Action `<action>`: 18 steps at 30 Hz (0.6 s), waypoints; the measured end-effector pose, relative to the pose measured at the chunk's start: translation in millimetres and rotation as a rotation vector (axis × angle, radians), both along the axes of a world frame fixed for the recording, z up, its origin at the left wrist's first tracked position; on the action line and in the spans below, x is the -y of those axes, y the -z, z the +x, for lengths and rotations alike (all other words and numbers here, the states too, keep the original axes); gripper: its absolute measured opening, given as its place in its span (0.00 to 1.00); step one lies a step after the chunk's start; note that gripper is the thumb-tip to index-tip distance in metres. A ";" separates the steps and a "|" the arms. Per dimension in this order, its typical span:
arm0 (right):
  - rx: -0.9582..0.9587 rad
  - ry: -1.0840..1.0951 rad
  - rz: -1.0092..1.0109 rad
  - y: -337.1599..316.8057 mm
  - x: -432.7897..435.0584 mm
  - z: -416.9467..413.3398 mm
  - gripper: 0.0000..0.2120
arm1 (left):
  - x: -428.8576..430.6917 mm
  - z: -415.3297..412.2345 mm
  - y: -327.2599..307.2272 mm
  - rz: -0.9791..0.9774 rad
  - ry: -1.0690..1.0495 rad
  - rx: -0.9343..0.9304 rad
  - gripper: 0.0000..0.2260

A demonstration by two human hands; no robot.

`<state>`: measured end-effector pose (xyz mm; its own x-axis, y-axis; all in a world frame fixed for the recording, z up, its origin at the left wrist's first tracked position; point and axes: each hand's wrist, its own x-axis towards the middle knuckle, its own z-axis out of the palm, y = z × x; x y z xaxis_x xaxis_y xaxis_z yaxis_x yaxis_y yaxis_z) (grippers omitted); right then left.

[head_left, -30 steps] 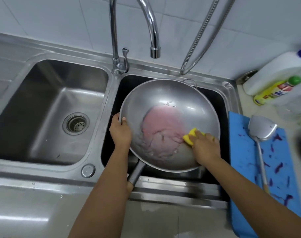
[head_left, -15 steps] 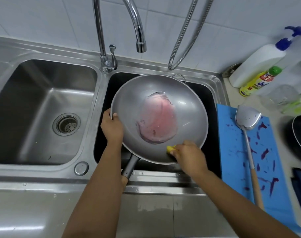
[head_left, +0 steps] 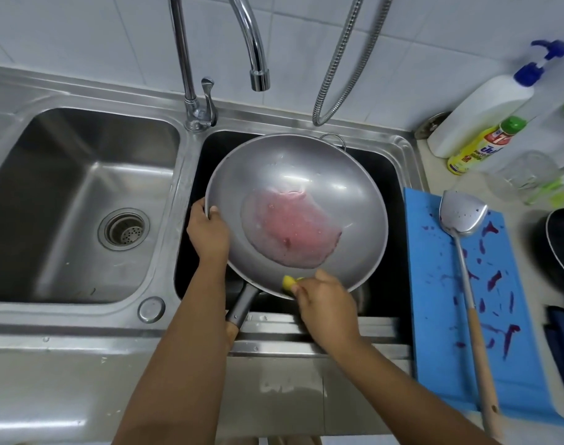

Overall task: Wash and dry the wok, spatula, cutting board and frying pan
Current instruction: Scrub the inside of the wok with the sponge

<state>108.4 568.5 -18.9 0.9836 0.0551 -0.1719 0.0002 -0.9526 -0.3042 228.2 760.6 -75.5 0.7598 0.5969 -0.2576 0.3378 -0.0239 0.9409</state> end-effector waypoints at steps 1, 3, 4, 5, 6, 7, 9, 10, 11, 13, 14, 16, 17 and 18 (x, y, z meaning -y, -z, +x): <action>-0.016 -0.014 0.014 -2.1 -1.1 -1.7 0.15 | -0.3 0.2 0.3 0.001 0.000 -0.003 0.12; -0.006 -0.024 -0.047 -2.4 16.9 3.1 0.15 | -0.2 0.5 0.0 0.000 0.004 -0.005 0.12; 0.029 -0.022 -0.088 0.2 33.0 7.4 0.15 | -0.1 0.5 -0.1 0.000 0.005 -0.003 0.12; 0.077 -0.007 -0.141 3.3 50.2 13.1 0.14 | 0.1 0.3 0.2 0.004 0.005 -0.003 0.12; 0.122 0.025 -0.203 5.2 63.7 17.5 0.14 | 0.4 -0.1 -0.3 0.013 0.005 -0.006 0.12; 0.157 0.060 -0.251 7.3 69.8 18.3 0.14 | 0.4 -0.3 -0.6 0.022 0.007 -0.007 0.12; 0.175 0.099 -0.264 10.0 55.7 13.8 0.14 | 0.0 0.1 -1.0 0.032 0.011 -0.009 0.12; 0.183 0.087 -0.244 11.2 39.7 10.1 0.15 | -0.1 0.0 -1.1 0.037 0.012 -0.009 0.12; 0.184 0.062 -0.203 11.5 22.4 5.0 0.15 | -0.2 -0.1 -0.7 0.045 0.014 -0.009 0.12; 0.122 0.019 -0.083 9.2 -0.6 -2.9 0.15 | 0.3 -1.0 -1.4 0.065 0.021 -0.010 0.12; 0.076 0.015 -0.035 8.6 -0.4 -2.5 0.15 | 0.4 -1.3 -2.2 0.075 0.024 -0.014 0.12; 0.044 0.026 -0.019 5.6 16.6 1.9 0.17 | 1.1 -2.0 -4.2 0.094 0.027 -0.028 0.12; 0.062 0.032 -0.047 3.7 29.1 3.9 0.17 | 1.8 -2.3 -5.3 0.109 0.026 -0.036 0.13; 0.054 0.031 -0.093 1.5 41.5 6.8 0.16 | 2.6 -2.6 -7.0 0.128 0.026 -0.044 0.13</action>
<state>115.1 526.9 -20.4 0.9926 0.0107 -0.1212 -0.0158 -0.9765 -0.2150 225.6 758.0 -68.5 0.7652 0.6074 -0.2134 0.3759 -0.1524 0.9140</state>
